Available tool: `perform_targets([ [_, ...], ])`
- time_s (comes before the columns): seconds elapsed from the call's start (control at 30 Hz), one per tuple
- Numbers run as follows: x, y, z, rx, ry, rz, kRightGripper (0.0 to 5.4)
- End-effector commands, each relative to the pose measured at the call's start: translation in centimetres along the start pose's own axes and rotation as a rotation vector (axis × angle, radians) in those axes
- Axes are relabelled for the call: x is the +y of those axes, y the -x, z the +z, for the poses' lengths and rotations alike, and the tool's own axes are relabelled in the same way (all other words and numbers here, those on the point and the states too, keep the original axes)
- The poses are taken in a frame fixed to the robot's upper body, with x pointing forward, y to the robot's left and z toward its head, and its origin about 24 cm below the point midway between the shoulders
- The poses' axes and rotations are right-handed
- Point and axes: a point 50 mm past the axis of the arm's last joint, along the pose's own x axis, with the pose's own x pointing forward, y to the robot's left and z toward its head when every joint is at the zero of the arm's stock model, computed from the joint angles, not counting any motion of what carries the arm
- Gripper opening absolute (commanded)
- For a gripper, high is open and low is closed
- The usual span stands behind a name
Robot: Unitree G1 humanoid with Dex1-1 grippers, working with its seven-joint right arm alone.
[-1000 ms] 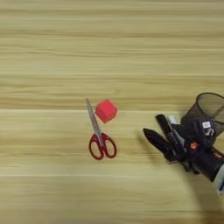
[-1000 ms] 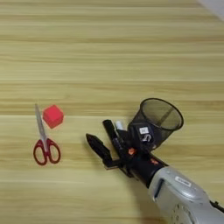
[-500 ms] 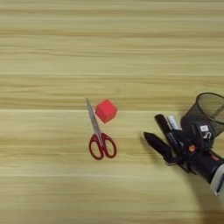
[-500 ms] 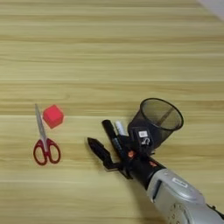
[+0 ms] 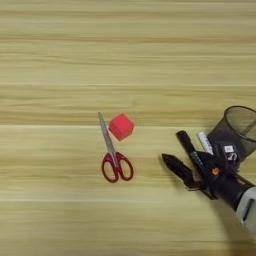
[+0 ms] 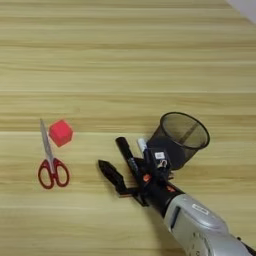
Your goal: Move the objects on the table
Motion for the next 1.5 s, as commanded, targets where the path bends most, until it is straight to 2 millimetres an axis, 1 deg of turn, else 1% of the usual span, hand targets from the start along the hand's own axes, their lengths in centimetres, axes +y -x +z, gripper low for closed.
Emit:
perform_targets([
  [0.03, 0.2, 0.0, 1.8, -0.065, 0.072, -0.004, 5.38],
  [0.2, 0.3, -0.2, 1.4, -0.048, 0.059, -0.009, 5.38],
  [0.47, 1.0, -0.6, 0.8, -0.031, 0.044, 0.012, 5.38],
  [1.13, 1.8, -1.1, 0.2, -0.007, 0.006, 0.048, 5.38],
  [1.33, 1.9, -1.1, 0.2, -0.008, 0.009, 0.048, 5.38],
  [1.5, 2.1, -1.0, 1.0, -0.054, 0.038, 0.054, 5.38],
])
